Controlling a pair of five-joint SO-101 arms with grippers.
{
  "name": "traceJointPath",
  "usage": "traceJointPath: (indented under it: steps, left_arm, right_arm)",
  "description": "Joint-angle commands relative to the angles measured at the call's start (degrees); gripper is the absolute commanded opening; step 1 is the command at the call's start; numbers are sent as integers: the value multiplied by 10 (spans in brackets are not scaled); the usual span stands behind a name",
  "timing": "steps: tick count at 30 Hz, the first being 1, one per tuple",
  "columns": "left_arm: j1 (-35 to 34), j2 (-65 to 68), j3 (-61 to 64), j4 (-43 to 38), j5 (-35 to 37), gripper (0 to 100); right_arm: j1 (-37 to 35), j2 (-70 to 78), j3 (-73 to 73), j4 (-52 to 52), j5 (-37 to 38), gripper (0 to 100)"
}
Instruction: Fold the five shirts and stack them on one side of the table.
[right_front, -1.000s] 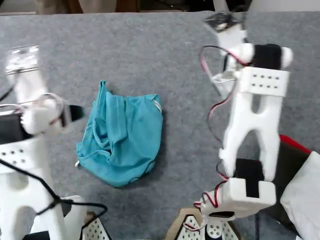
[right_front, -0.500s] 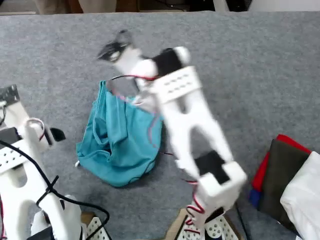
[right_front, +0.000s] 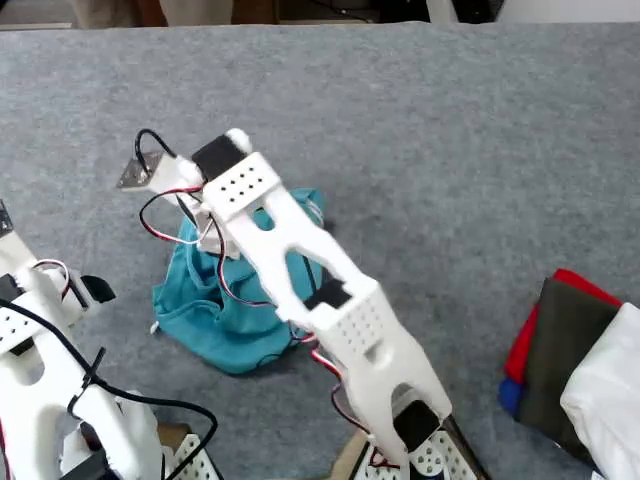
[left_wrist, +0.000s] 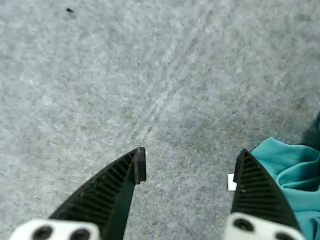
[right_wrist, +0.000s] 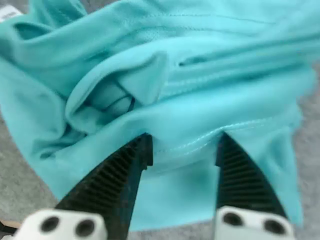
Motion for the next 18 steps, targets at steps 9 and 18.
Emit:
traceJointPath:
  steps: [9, 18]
  left_arm:
    - [1, -9, -3, -2, -4, 288]
    - [3, -8, -4, -3, -4, 288]
  right_arm:
    - [149, -7, -40, 11, -27, 4]
    - [241, -141, 194, 8, 38, 4]
